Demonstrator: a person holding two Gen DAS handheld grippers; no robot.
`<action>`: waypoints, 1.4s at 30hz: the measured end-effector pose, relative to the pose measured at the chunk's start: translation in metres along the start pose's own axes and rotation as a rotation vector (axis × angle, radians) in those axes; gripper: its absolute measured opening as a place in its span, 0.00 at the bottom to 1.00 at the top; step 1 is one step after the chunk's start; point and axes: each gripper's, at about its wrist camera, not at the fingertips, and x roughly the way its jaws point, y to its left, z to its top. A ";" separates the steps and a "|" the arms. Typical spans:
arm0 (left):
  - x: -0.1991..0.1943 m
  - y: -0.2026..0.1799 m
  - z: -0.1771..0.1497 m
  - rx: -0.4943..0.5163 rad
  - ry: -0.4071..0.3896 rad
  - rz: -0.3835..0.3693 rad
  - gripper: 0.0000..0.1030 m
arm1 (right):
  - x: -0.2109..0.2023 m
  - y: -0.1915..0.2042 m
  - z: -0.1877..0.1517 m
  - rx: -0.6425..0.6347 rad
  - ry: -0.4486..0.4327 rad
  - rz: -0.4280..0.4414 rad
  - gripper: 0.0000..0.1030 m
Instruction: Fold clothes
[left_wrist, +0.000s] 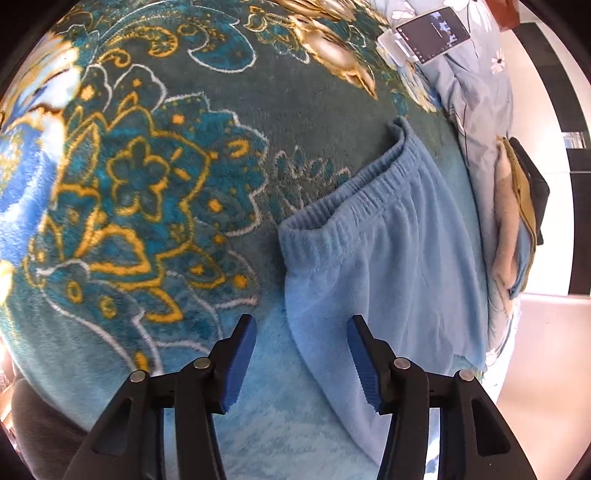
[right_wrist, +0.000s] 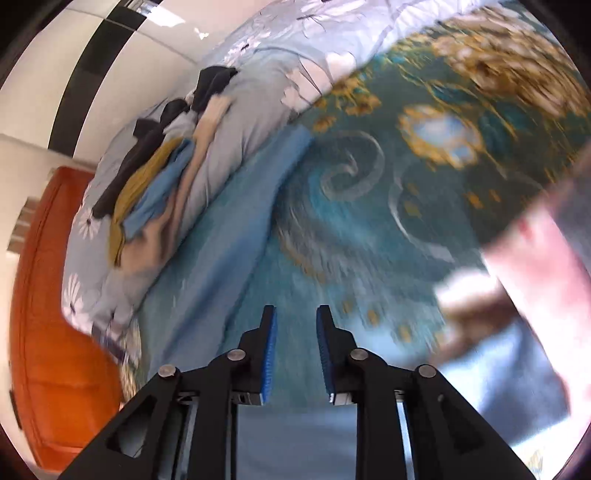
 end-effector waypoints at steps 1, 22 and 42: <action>0.002 0.000 0.002 -0.012 -0.001 -0.010 0.55 | -0.009 -0.007 -0.014 -0.001 0.020 0.001 0.24; -0.042 0.010 0.001 -0.143 -0.177 -0.087 0.05 | -0.024 -0.070 -0.080 0.166 -0.059 0.069 0.03; -0.072 -0.017 0.006 -0.267 -0.099 -0.230 0.05 | -0.038 0.072 0.037 -0.026 -0.194 0.047 0.03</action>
